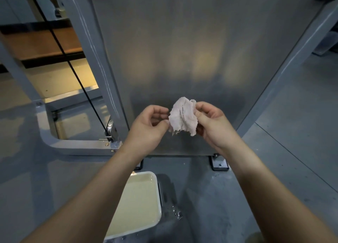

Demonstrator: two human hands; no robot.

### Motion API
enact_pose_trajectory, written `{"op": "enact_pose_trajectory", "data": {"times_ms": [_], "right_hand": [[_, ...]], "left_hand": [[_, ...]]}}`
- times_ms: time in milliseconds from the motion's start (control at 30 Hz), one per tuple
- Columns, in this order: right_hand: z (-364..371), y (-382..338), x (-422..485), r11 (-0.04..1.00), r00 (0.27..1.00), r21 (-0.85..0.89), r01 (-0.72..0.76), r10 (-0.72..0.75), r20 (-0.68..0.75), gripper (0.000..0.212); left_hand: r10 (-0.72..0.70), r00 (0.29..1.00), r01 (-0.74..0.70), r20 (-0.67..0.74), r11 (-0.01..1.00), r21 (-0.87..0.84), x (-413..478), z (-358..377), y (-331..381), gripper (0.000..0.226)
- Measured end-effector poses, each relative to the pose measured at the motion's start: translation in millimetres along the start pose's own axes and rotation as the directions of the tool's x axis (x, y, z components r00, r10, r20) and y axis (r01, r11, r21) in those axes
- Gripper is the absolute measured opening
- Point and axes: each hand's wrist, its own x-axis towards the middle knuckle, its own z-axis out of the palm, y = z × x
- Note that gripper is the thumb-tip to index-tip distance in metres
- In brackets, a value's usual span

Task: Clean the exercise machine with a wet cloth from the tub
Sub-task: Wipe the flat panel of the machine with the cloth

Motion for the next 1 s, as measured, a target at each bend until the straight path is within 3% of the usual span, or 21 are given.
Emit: {"op": "enact_pose_trajectory", "data": {"times_ms": [100, 200, 267, 400, 533, 600, 700, 800, 900, 1000], "right_hand": [[-1, 3, 0, 0.999, 1.000, -0.045, 0.000, -0.001, -0.011, 0.011], [-1, 5, -1, 0.995, 1.000, -0.097, -0.008, 0.006, -0.015, 0.015], [-1, 6, -1, 0.990, 1.000, -0.144, 0.000, -0.001, -0.005, 0.019], [-2, 9, 3, 0.951, 0.999, -0.306, 0.045, -0.046, 0.004, 0.016], [-8, 7, 5, 0.920, 0.997, -0.388, 0.044, -0.066, -0.042, 0.035], [-10, 6, 4, 0.924, 0.998, -0.382, 0.019, -0.041, -0.051, 0.051], [-9, 5, 1, 0.916, 0.999, -0.401, -0.018, -0.003, -0.053, 0.057], [-6, 2, -2, 0.871, 0.998, -0.488, -0.057, 0.035, -0.054, 0.070], [-6, 3, -3, 0.859, 0.996, -0.505, -0.090, 0.082, -0.039, 0.086], [-8, -2, -6, 0.898, 0.988, -0.424, -0.118, 0.149, 0.043, 0.080]], "left_hand": [[0.051, 0.999, -0.051, 0.018, 0.998, -0.022, -3, 0, 2, 0.016], [0.067, 0.984, -0.070, 0.164, 0.997, 0.017, -5, 4, 0, 0.041], [0.059, 0.985, -0.071, 0.164, 0.995, 0.071, -4, 7, -2, 0.047], [0.028, 0.996, -0.037, 0.080, 0.993, 0.113, 5, 3, -5, 0.004], [-0.030, 0.996, 0.023, 0.080, 0.996, 0.084, 7, -3, -5, 0.017], [-0.042, 0.997, 0.040, 0.072, 0.999, 0.022, 6, -3, -6, 0.022], [-0.066, 0.998, 0.066, 0.015, 0.997, -0.038, 7, 0, -6, 0.047], [-0.162, 0.987, 0.158, -0.015, 0.974, -0.164, 12, 3, -1, 0.061], [-0.330, 0.943, 0.298, -0.031, 0.885, -0.359, 14, 5, 5, 0.058], [-0.432, 0.889, 0.445, 0.151, 0.740, -0.505, 13, -1, 8, 0.071]]}}
